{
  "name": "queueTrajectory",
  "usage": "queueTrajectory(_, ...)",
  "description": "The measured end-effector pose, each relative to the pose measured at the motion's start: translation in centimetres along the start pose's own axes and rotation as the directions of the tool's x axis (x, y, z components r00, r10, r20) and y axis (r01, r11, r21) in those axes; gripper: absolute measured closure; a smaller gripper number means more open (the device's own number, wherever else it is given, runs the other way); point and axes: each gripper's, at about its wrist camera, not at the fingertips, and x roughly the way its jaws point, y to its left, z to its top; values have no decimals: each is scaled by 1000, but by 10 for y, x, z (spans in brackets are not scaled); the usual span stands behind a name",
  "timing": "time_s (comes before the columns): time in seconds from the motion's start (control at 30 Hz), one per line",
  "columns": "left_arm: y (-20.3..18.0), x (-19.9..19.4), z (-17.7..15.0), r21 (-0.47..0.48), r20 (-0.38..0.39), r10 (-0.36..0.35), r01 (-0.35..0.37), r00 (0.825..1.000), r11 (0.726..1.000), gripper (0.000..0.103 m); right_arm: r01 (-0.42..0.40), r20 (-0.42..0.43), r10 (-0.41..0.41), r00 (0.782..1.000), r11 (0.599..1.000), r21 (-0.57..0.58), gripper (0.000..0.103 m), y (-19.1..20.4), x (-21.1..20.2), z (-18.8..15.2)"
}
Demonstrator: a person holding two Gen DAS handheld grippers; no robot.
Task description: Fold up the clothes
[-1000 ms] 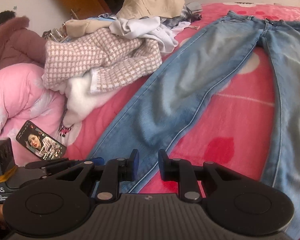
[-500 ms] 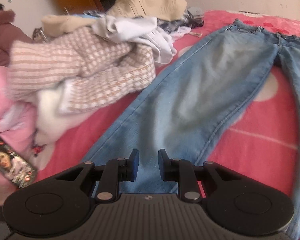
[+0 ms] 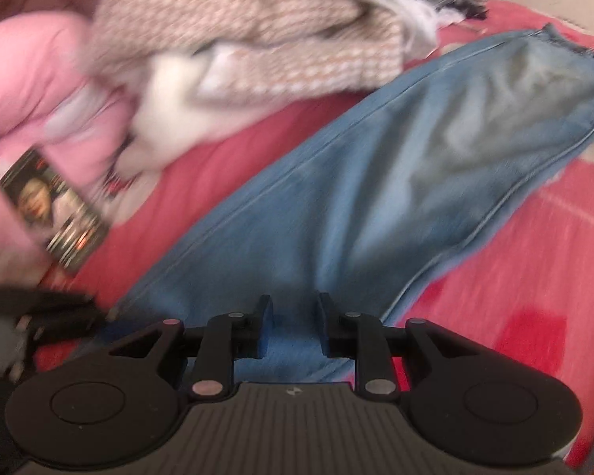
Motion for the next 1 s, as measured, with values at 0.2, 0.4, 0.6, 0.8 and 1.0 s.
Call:
queueTrajectory(0.2,-3,-17,-21,10,-42,10,-9,999,1000,62,-63,-35,65,997,996,56,77,8,-30,-11)
queueTrajectory(0.4,-2,-37,-45,2,-107,26,-26,994,1000,62,-21,45,14,999,985,171,77,1,-71,-19)
queueTrajectory(0.6,-6,-53,-51,19,-67,68,-67,995,998,62,75,110,-108,988,961,266,77,-20,-107,-39)
queueTrajectory(0.8,-8,-52,-43,27,-27,85,-84,996,996,62,168,138,-230,963,920,355,77,-38,-132,-65)
queueTrajectory(1.0,-9,-44,-47,18,-45,115,-114,992,993,62,181,159,-260,953,902,391,77,-43,-147,-79)
